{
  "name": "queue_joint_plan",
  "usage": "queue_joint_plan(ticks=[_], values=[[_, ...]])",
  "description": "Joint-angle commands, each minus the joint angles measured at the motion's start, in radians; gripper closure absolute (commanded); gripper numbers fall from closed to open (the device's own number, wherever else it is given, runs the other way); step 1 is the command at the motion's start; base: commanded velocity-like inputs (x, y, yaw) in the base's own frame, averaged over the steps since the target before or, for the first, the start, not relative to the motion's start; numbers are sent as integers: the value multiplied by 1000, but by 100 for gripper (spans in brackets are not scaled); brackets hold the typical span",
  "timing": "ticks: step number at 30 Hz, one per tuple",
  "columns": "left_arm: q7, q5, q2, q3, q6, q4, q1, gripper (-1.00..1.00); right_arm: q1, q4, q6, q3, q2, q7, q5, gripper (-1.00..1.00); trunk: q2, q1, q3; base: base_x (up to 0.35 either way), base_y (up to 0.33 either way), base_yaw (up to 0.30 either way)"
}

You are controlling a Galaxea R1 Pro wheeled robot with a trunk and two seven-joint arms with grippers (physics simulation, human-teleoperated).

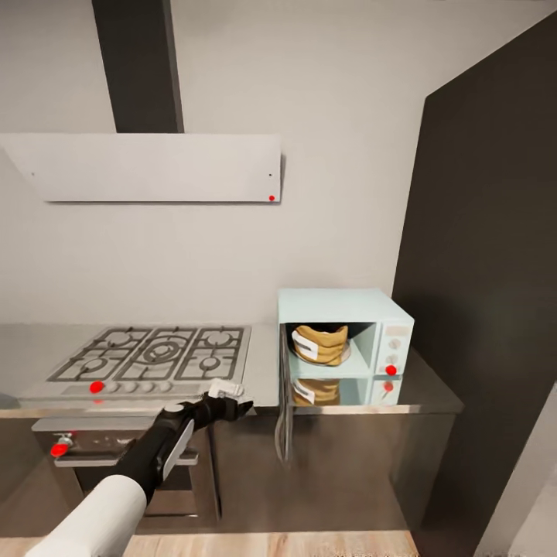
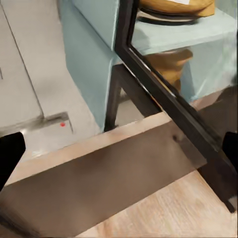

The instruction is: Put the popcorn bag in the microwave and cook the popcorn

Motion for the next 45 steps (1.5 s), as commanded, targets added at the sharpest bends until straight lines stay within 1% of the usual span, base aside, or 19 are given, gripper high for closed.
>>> queue_joint_plan(ticks=[1, 4, 5, 12, 17, 19, 22, 27, 30, 32, 35, 39, 42, 45], values=[[-43, 0, 3, 1, 6, -16, 0, -100, -1, 5, -7, -8, 2, -5, 10, -100, -1, 0, 0, 0, 0, -221], [-89, -1, -1, 0, 6, -23, 0, -100, -1, 5, -7, -8, 3, -5, 10, -100, -1, 0, 0, 0, 0, -219], [-93, -1, -2, 0, 6, -24, 0, -100, -1, 5, -7, -8, 3, -5, 10, -100, -1, 0, 0, 0, 0, -218], [-97, -1, -7, -1, 3, -25, 0, -100, -1, 5, -7, -8, 3, -5, 10, -100, -1, 0, 0, 0, 0, -218], [-96, -1, -20, -1, 1, -25, 0, -100, -1, 5, -7, -8, 3, -5, 10, -100, -1, 0, 0, 0, 0, -216], [-95, -1, -29, -1, 1, -25, 0, -100, -1, 5, -7, -8, 3, -5, 10, -100, -1, 0, 0, 0, 0, -216], [-95, -1, -33, -1, 1, -25, 0, -100, -1, 5, -7, -8, 3, -5, 10, -100, -1, 0, 0, 0, 0, -213], [-79, 0, -34, -1, -1, -24, 0, -100, -1, 5, -7, -8, 3, -5, 10, -100, -1, 0, 0, 0, 0, -211], [-28, 1, -36, 0, -2, -22, 0, -100, -1, 5, -7, -8, 3, -5, 10, -100, -1, 0, 0, 0, 0, -210], [-5, 1, -48, 1, -2, -21, 0, -100, -1, 5, -7, -8, 3, -5, 10, -100, -1, 0, 0, 0, 0, -208], [3, 1, -57, 1, -3, -20, 0, -100, -1, 5, -7, -8, 3, -5, 10, -100, -1, 0, 0, 0, 0, -201], [4, 1, -61, 1, -5, -21, 0, -100, -1, 5, -7, -8, 3, -5, 10, -100, -1, 0, 0, 0, 0, -198], [4, 1, -68, 2, -48, -22, 0, -100, -1, 5, -7, -8, 3, -5, 10, -100, -1, 0, 0, 0, 0, -193], [6, 1, -74, 2, -64, -22, 0, -100, -1, 5, -7, -8, 3, -5, 10, -100, -1, 0, 0, 0, 0, -184]])
